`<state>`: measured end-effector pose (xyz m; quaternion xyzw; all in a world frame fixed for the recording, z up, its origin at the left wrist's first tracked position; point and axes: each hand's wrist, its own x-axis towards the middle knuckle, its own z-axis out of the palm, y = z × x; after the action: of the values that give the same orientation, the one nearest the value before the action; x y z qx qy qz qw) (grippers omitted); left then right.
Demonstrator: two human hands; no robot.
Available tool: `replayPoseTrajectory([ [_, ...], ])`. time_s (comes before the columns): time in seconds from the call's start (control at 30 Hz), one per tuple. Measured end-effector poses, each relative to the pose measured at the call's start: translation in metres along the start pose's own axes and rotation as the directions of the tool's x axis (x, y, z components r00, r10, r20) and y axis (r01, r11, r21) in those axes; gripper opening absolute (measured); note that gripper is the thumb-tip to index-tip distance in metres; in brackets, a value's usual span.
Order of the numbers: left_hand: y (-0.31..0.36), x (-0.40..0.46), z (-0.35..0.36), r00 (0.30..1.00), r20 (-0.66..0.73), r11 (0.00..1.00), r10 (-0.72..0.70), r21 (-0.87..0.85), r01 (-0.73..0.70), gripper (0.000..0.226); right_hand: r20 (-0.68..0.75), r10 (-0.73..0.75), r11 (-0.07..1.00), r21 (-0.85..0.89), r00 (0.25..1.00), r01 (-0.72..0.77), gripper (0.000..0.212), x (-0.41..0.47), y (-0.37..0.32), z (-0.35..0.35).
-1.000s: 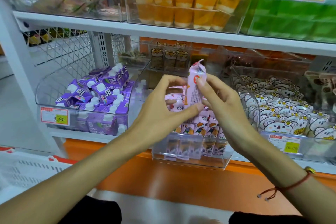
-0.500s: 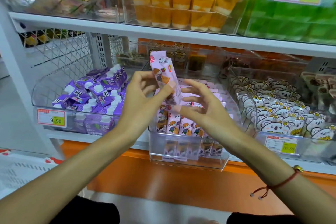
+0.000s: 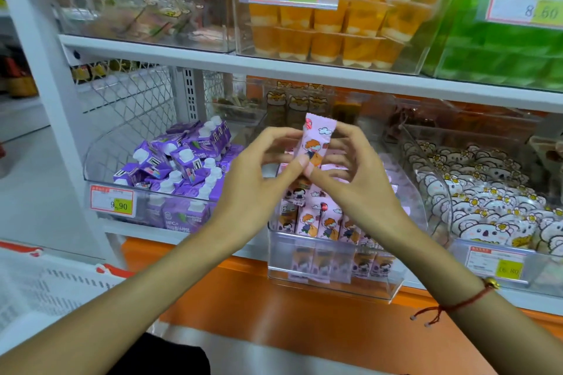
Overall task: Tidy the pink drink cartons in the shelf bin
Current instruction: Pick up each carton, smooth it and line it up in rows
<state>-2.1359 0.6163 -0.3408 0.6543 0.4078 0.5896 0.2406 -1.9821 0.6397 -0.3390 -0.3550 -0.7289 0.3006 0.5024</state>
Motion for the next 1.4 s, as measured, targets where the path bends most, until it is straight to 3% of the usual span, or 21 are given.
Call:
replayPoseTrajectory([
  [0.17, -0.017, -0.002, -0.01, 0.997, -0.055, 0.989, -0.051, 0.133, 0.058, 0.032, -0.034, -0.051, 0.99, -0.13, 0.998, 0.046, 0.063, 0.01, 0.006, 0.011],
  [0.27, -0.033, -0.009, -0.009, 0.962, -0.012, 0.944, -0.274, 0.188, 0.271, 0.037, 0.063, 0.041, 0.972, -0.234, 0.997, -0.025, 0.051, 0.023, 0.012, 0.012],
  [0.33, -0.037, -0.012, -0.007, 0.904, 0.054, 0.901, -0.424, 0.122, 0.416, 0.038, 0.131, 0.119, 0.947, -0.312, 0.984, -0.073, 0.046, 0.03, 0.017, 0.014],
  [0.4, -0.038, -0.014, -0.007, 0.88, 0.1, 0.886, -0.464, 0.037, 0.463, 0.036, 0.156, 0.16, 0.906, -0.416, 0.975, -0.082, 0.045, 0.035, 0.019, 0.017],
  [0.5, -0.035, -0.017, -0.01, 0.895, 0.15, 0.907, -0.419, 0.023, 0.421, 0.029, 0.176, 0.17, 0.756, -0.654, 0.97, -0.014, 0.049, 0.036, 0.022, 0.021],
  [0.6, -0.034, -0.018, -0.013, 0.909, 0.175, 0.925, -0.378, 0.032, 0.378, 0.024, 0.125, 0.198, 0.701, -0.711, 0.972, -0.051, 0.059, 0.032, 0.027, 0.027],
  [0.7, -0.032, -0.018, -0.013, 0.912, 0.169, 0.926, -0.375, 0.013, 0.378, 0.026, 0.061, 0.204, 0.61, -0.789, 0.977, -0.078, 0.046, 0.022, 0.029, 0.037],
  [0.8, -0.031, -0.018, -0.011, 0.915, 0.155, 0.926, -0.372, -0.007, 0.378, 0.028, 0.15, 0.156, 0.493, -0.868, 0.976, 0.055, 0.036, 0.012, 0.033, 0.041],
  [0.93, -0.03, -0.017, -0.011, 0.916, 0.15, 0.926, -0.373, -0.003, 0.378, 0.025, 0.3, 0.182, 0.528, -0.833, 0.936, 0.164, 0.03, 0.013, 0.03, 0.027],
  [1.03, -0.028, -0.016, -0.011, 0.909, 0.133, 0.918, -0.396, 0.032, 0.395, 0.024, 0.396, 0.243, 0.583, -0.789, 0.885, 0.193, 0.041, 0.016, 0.032, 0.018],
  [1.17, -0.03, -0.015, -0.013, 0.935, 0.084, 0.928, -0.343, 0.184, 0.324, 0.033, 0.261, 0.128, 0.709, -0.699, 0.957, 0.095, 0.043, 0.022, 0.035, 0.004],
  [1.27, -0.036, -0.015, -0.014, 0.951, 0.108, 0.915, -0.29, 0.324, 0.242, 0.044, 0.134, 0.107, 0.683, -0.73, 0.985, 0.026, 0.031, 0.047, 0.044, -0.013],
  [1.4, -0.045, -0.014, -0.009, 0.947, 0.12, 0.912, -0.297, 0.329, 0.244, 0.038, 0.116, 0.215, 0.613, -0.789, 0.97, -0.041, 0.027, 0.092, 0.066, -0.026],
])
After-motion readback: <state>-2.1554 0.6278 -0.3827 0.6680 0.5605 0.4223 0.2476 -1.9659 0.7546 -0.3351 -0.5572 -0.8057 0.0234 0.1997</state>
